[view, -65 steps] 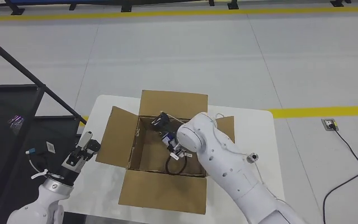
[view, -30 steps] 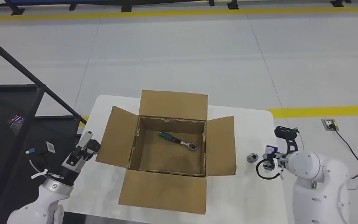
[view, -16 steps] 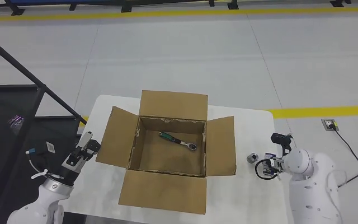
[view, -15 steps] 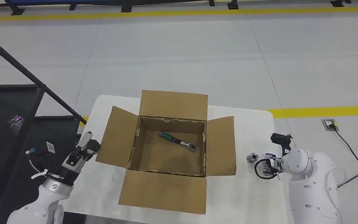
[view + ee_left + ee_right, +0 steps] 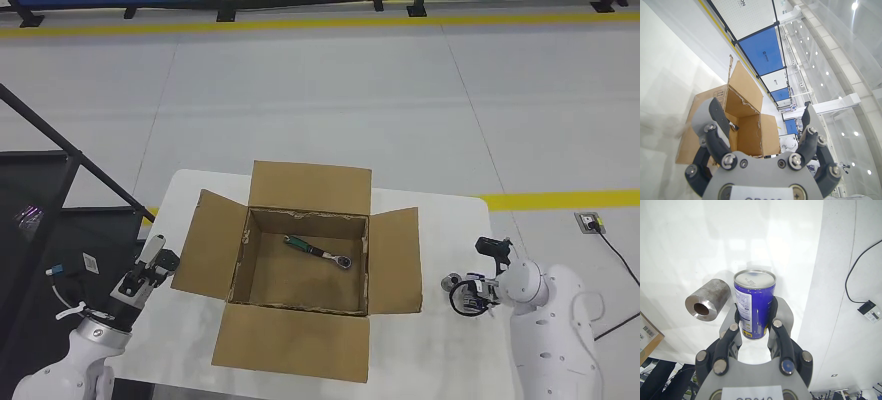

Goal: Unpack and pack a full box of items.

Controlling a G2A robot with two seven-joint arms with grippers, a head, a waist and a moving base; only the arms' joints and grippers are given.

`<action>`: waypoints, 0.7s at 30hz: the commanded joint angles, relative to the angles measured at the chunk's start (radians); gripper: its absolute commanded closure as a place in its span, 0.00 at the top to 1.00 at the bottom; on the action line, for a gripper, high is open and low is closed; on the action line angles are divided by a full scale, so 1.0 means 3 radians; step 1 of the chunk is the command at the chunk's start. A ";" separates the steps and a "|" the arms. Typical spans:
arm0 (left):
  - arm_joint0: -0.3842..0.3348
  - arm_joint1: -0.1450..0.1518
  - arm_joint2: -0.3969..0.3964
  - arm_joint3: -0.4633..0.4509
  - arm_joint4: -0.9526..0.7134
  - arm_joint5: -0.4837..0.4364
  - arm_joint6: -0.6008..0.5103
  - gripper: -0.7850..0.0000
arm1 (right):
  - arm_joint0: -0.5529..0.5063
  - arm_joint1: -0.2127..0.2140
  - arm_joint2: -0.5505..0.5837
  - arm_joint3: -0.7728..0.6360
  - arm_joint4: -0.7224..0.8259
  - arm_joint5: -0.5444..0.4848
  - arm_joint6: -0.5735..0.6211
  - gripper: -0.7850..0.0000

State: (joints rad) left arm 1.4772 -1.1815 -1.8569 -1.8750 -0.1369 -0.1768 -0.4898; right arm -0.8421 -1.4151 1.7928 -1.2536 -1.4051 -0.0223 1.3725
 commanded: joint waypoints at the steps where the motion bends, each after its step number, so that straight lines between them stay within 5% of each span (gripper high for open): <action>1: 0.0000 0.0000 0.0000 0.0000 0.0000 0.0000 0.0000 1.00 | 0.0011 0.0009 -0.0012 0.0000 0.0010 0.0004 0.0004 0.35; 21: 0.0000 0.0000 0.0000 0.0000 0.0000 0.0000 0.0000 1.00 | 0.0006 0.0083 -0.0193 -0.0001 0.0127 0.0095 0.0041 0.41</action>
State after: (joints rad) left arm 1.4772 -1.1815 -1.8569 -1.8750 -0.1369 -0.1768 -0.4898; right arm -0.8398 -1.3911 1.7364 -1.2553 -1.3688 0.0049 1.3854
